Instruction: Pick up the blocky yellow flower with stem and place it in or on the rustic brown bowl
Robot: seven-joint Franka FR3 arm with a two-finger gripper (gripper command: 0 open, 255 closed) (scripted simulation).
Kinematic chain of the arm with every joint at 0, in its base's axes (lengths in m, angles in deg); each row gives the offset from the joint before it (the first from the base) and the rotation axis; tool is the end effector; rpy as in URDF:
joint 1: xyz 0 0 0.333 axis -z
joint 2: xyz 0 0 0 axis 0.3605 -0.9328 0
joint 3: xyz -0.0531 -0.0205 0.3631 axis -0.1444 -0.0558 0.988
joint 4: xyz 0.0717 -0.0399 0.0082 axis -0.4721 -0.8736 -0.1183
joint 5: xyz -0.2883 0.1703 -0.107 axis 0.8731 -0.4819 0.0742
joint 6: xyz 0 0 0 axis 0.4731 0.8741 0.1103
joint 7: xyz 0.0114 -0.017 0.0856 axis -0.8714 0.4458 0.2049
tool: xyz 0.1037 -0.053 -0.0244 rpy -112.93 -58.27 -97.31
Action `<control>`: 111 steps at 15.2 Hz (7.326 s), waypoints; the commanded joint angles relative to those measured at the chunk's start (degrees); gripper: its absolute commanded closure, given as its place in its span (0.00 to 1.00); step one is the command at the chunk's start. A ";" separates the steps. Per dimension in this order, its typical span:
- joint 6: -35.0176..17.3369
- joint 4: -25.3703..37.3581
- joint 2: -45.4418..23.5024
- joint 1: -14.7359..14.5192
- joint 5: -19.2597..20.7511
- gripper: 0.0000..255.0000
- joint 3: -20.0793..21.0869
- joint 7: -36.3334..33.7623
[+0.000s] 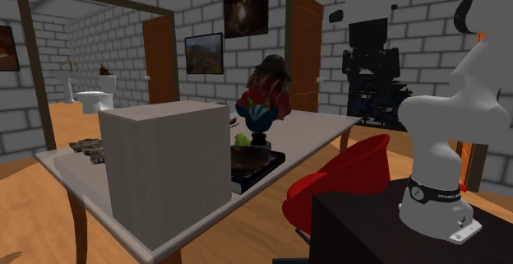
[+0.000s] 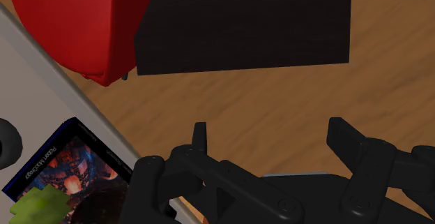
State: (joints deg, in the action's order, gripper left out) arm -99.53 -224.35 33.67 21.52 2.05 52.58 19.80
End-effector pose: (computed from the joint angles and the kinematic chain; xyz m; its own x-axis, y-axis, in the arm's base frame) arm 0.2240 0.0110 0.5899 0.9849 -0.0401 -0.1685 -0.0286 -0.9971 0.0699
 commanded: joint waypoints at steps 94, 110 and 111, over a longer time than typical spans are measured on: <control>-14.39 57.97 -70.81 23.50 -11.31 1.00 -22.11 13.15; -25.09 32.55 -54.66 10.69 -7.45 1.00 -18.28 -1.74; -25.79 32.07 -54.89 10.70 -7.53 1.00 -18.26 -1.66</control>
State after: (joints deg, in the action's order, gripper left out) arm -124.66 -192.00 -20.86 32.17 -5.36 34.31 18.03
